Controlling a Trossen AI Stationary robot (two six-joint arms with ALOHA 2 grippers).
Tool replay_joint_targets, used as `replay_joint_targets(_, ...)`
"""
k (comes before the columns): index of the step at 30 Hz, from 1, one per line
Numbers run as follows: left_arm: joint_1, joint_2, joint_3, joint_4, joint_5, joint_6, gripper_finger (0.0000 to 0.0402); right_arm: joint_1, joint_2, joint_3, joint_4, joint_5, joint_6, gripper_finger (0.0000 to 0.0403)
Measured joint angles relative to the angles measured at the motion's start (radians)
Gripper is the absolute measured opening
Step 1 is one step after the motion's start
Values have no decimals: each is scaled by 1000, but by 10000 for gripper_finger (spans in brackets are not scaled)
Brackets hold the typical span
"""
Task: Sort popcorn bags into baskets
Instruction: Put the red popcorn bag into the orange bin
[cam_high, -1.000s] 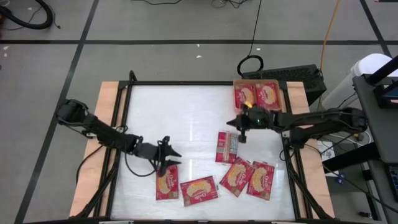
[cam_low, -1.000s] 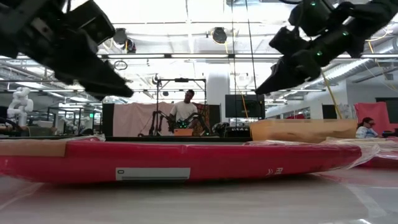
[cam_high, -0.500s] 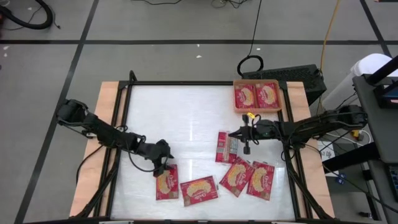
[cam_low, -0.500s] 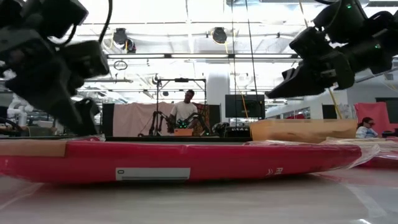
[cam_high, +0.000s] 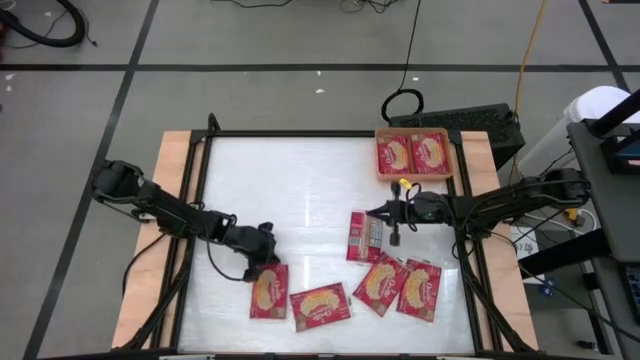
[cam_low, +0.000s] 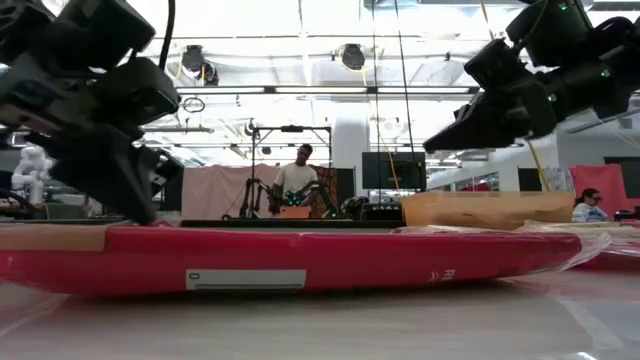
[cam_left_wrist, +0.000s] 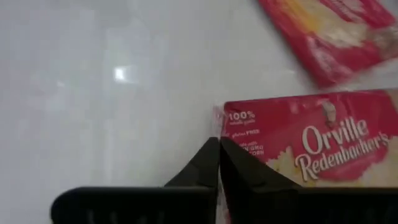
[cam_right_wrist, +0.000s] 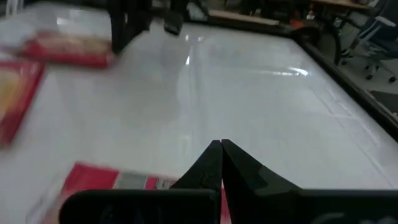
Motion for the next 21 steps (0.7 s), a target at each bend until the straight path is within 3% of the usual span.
replay_joint_targets(5, 62, -28, 0, 57, -84, 53, 8, 0, 7, 0, 101, 39, 79, 0)
replay_joint_targets(14, 151, -89, 0, 96, -108, 128, 4, -1, 14, 0, 205, 131, 129, 0)
replay_joint_targets(21, 197, -98, 0, 176, -219, 194, 2, 10, 169, 75, 204, 156, 279, 15)
